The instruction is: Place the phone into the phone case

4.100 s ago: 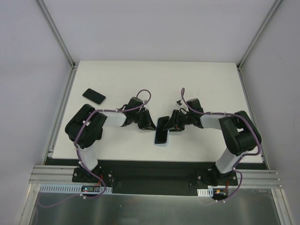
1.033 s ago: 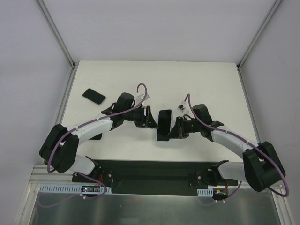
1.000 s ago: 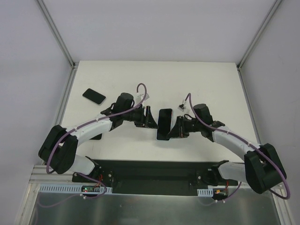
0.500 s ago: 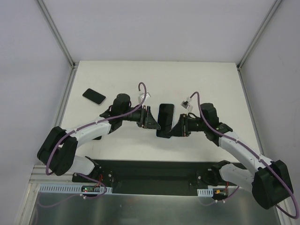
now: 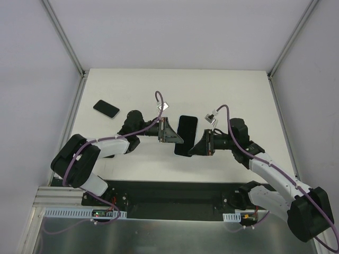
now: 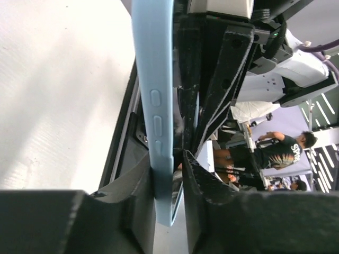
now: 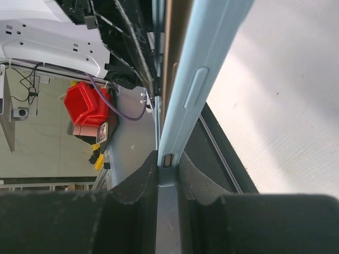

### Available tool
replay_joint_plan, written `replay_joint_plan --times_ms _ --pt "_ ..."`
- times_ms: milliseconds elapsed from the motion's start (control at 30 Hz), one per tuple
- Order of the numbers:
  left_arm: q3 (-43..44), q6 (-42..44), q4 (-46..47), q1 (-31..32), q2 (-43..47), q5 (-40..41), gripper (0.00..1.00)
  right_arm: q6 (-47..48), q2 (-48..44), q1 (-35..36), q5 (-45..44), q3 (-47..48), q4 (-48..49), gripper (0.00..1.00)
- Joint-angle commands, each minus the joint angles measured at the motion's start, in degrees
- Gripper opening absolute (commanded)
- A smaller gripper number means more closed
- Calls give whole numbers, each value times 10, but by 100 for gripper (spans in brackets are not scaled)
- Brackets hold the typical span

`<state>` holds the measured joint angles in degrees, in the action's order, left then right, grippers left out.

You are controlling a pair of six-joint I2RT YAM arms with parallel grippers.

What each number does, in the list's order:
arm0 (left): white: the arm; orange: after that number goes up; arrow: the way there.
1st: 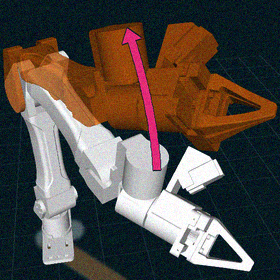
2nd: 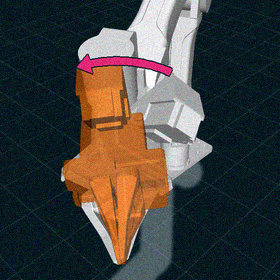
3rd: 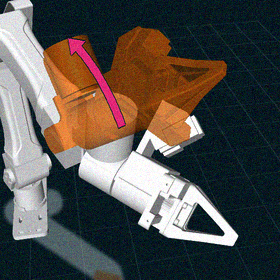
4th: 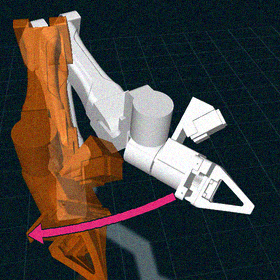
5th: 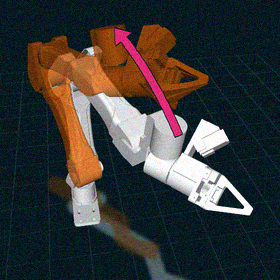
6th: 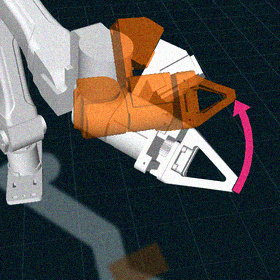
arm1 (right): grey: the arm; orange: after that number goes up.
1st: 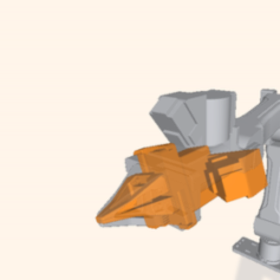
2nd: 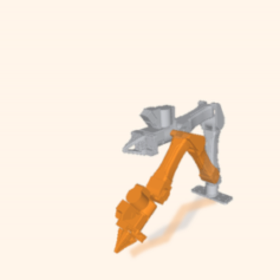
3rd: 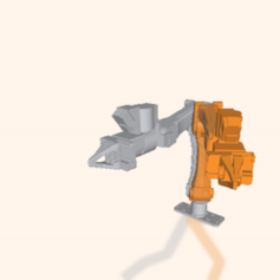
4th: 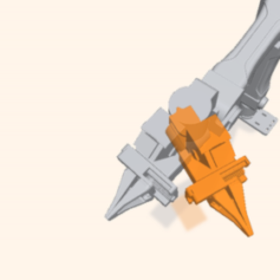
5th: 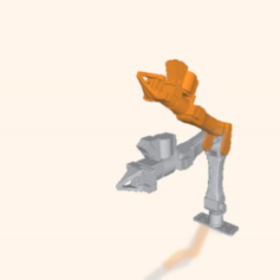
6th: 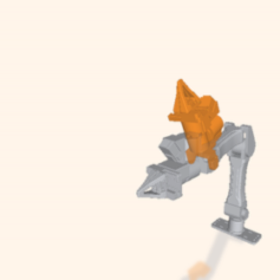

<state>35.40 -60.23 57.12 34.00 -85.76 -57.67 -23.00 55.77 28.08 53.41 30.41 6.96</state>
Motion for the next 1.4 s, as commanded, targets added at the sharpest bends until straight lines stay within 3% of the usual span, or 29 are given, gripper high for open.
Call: replay_joint_plan --times_ms 0,67,167,400,633,933,1033,1133,1267,1367 --pt "5 -53 127 1 -6 -40 16 -8 -8 4 12 12 52 19" --pt "4 -53 125 1 -6 -42 11 -9 -8 4 8 13 51 21" --pt "6 -48 119 1 -1 -47 6 -8 -18 3 -5 20 39 33" --pt "6 -50 118 1 9 -59 1 4 -44 -10 -52 43 -26 73" --pt "0 -50 112 1 8 -69 1 -27 -32 -62 -60 77 -21 79" --pt "-8 -52 111 2 2 -78 1 -44 44 -98 -44 147 -36 75" --pt "-8 -50 108 2 0 -80 1 -35 67 -100 -38 159 -37 68" --pt "-6 -44 95 2 -5 -78 1 -23 79 -101 -37 164 -37 57" --pt "-2 -19 53 2 -6 -63 1 -22 85 -104 -36 168 -37 28" --pt "4 4 7 2 -5 -54 1 -6 87 -103 -37 172 -46 15"
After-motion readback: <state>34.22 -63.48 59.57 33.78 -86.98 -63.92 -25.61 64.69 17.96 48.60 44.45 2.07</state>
